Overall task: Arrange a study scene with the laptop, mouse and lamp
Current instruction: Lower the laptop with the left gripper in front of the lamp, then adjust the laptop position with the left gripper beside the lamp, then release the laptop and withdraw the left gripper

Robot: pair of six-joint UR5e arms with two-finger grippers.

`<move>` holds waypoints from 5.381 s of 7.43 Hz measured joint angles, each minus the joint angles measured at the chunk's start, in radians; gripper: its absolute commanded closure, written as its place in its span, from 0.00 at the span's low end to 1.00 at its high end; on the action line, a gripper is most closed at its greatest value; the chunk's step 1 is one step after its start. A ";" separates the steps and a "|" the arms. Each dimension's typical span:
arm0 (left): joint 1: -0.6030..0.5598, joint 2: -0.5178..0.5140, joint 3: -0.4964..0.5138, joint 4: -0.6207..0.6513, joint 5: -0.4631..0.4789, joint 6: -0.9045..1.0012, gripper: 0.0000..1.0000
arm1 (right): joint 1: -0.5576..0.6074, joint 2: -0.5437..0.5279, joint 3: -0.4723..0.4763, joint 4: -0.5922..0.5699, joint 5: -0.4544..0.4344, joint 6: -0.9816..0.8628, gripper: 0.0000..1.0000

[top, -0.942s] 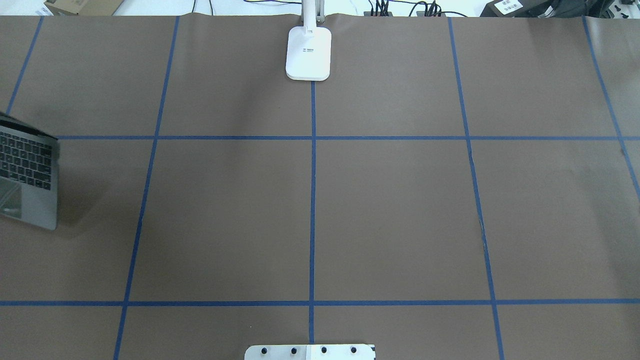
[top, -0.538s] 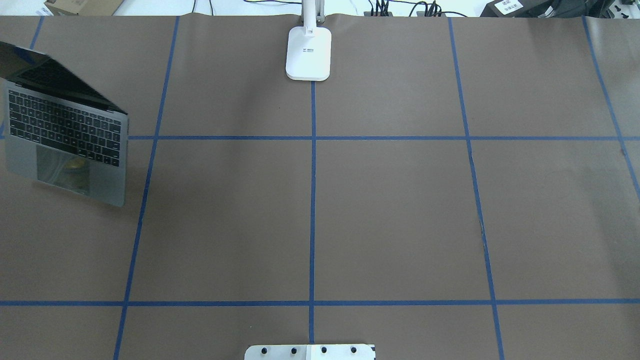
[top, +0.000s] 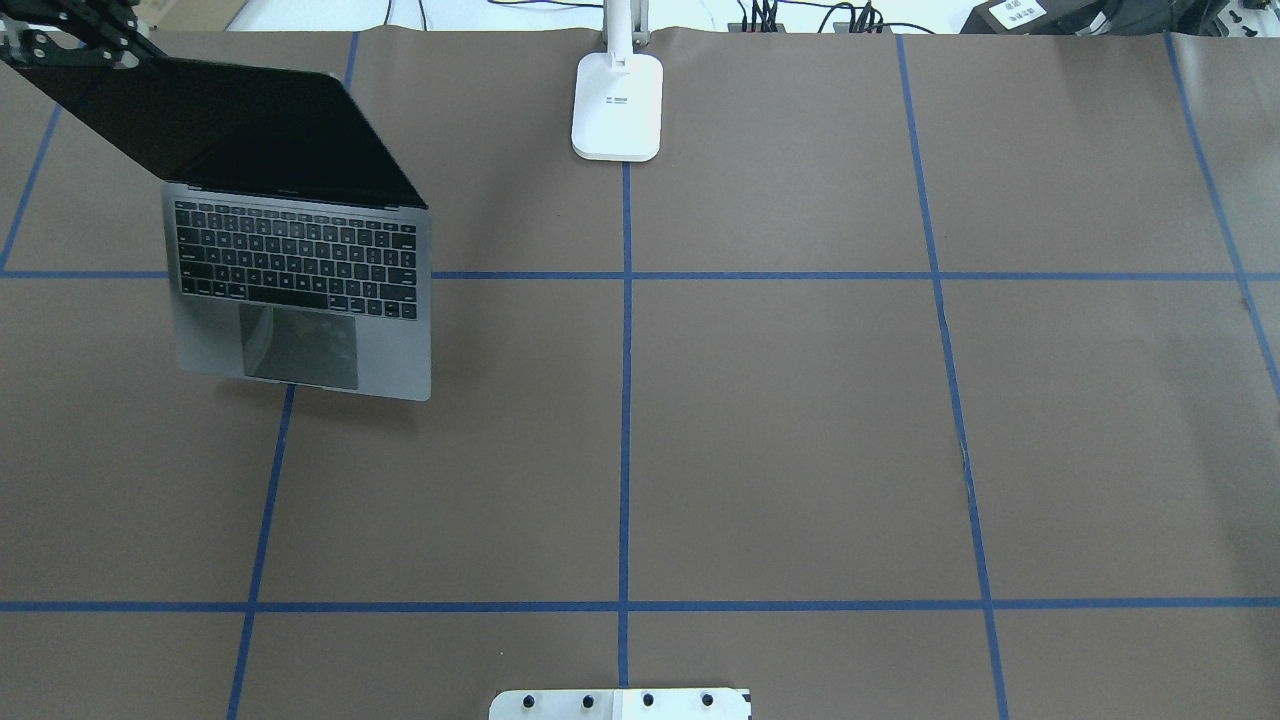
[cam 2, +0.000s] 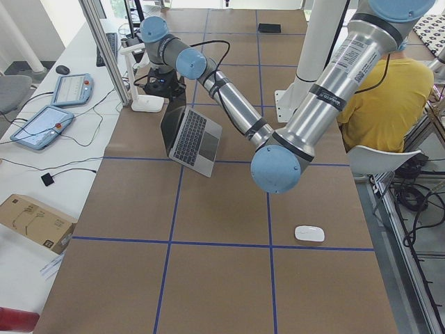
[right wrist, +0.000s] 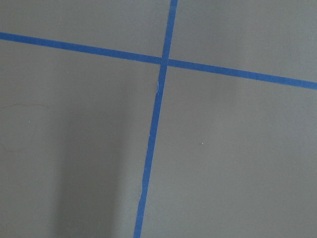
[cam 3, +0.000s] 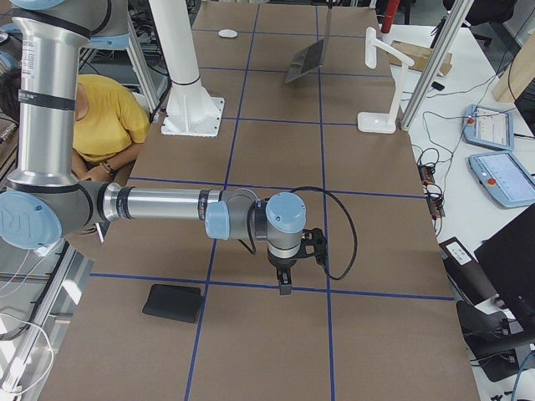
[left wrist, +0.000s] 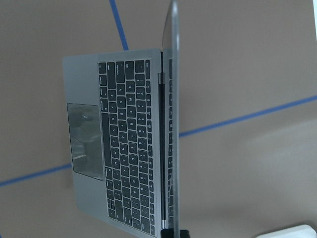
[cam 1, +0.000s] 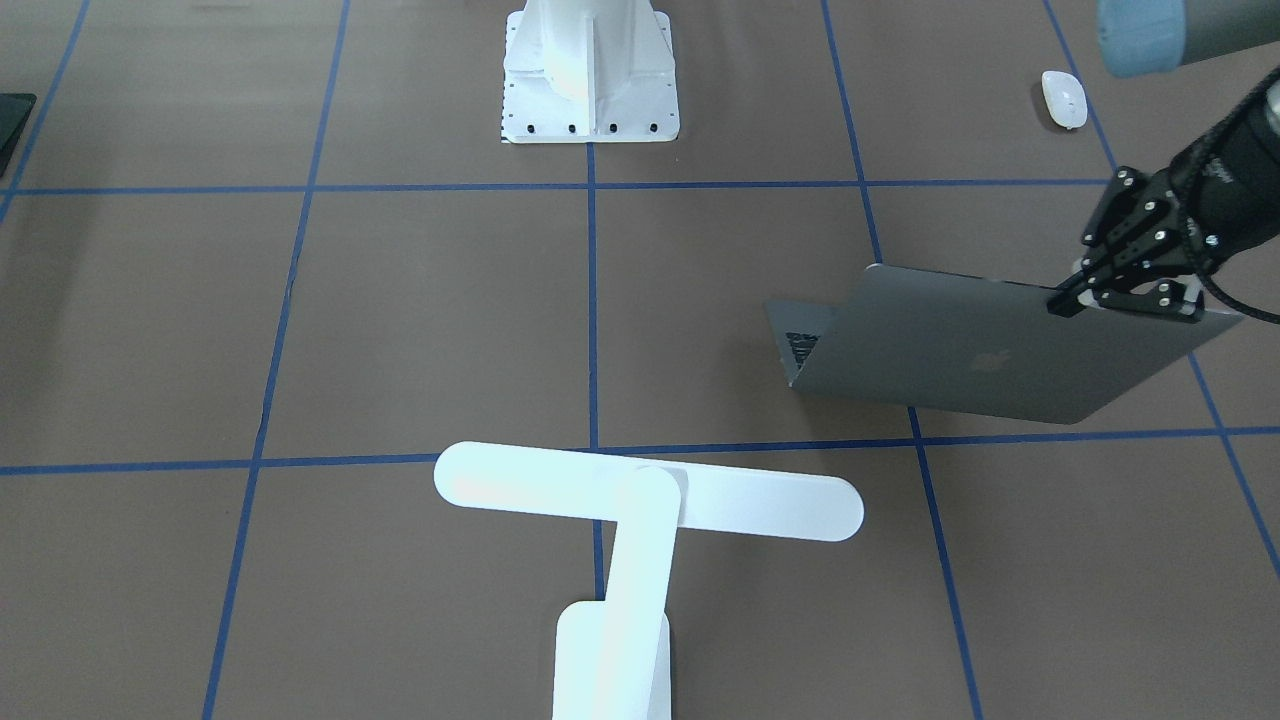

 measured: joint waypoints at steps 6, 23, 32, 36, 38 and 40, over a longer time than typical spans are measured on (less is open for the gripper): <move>0.214 -0.179 0.097 -0.070 0.218 -0.359 1.00 | 0.000 -0.002 -0.001 -0.001 0.010 0.000 0.00; 0.286 -0.266 0.420 -0.347 0.294 -0.473 0.65 | 0.000 -0.005 -0.013 -0.001 0.013 0.000 0.00; 0.236 -0.191 0.257 -0.350 0.247 -0.334 0.00 | 0.000 -0.004 -0.013 0.000 0.012 0.000 0.00; 0.173 0.145 -0.051 -0.345 0.218 0.216 0.00 | 0.000 0.005 -0.003 0.002 0.045 -0.009 0.00; 0.095 0.274 -0.081 -0.344 0.201 0.490 0.00 | 0.000 -0.002 -0.003 0.008 0.059 -0.021 0.00; -0.011 0.383 -0.071 -0.341 0.177 0.805 0.00 | 0.000 -0.020 -0.010 0.023 0.058 -0.054 0.00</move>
